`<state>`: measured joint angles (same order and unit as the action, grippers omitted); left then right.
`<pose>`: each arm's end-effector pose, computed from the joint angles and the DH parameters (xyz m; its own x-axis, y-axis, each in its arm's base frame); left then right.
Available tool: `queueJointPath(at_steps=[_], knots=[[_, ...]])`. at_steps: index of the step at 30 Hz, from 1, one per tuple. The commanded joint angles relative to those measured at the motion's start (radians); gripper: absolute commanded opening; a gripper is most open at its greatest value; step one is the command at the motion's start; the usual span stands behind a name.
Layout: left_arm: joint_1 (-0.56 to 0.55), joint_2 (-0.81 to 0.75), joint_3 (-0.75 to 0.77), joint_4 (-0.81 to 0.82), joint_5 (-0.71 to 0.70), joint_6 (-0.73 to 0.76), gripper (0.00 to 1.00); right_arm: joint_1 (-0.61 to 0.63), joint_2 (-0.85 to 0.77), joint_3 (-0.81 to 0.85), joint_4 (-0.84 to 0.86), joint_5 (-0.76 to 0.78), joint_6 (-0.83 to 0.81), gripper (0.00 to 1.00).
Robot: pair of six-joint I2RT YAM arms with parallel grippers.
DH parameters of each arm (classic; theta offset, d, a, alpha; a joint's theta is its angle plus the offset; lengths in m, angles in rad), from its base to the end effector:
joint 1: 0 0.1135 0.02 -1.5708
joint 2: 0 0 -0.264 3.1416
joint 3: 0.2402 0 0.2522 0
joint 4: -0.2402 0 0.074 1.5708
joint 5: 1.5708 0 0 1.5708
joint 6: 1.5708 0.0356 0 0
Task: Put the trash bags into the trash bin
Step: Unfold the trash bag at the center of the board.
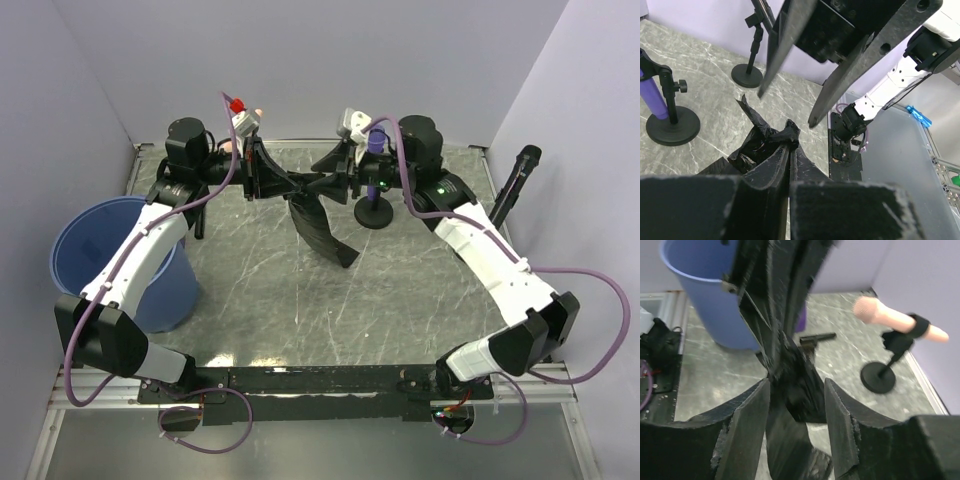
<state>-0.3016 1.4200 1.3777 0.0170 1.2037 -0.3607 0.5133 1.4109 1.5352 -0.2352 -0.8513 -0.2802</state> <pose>0.2903 -0.1251 0.4219 -0.3747 -0.0161 -0.9270 0.9249 0.0640 -0.3749 0.2573 0.1758 0.4533 0.1769 -0.1095 -0.9781 -0.9634 0.1839 -0.1949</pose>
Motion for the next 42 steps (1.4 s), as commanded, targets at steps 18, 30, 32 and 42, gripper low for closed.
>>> queueJointPath(at_steps=[18, 30, 32, 42], knots=[[0.01, -0.02, 0.012, -0.04, 0.03, 0.037, 0.1, 0.025, 0.077, 0.126, -0.009, 0.046, -0.099, 0.0], [0.025, -0.018, 0.012, -0.025, 0.037, 0.009, 0.02, -0.007, 0.037, 0.077, 0.007, 0.241, -0.143, 0.0], [0.03, -0.02, 0.008, -0.025, 0.034, 0.003, 0.01, -0.012, 0.03, 0.071, 0.01, 0.265, -0.149, 0.0], [0.047, -0.021, 0.004, 0.011, -0.03, -0.006, 0.22, -0.081, -0.023, 0.045, 0.007, -0.035, -0.109, 0.0]])
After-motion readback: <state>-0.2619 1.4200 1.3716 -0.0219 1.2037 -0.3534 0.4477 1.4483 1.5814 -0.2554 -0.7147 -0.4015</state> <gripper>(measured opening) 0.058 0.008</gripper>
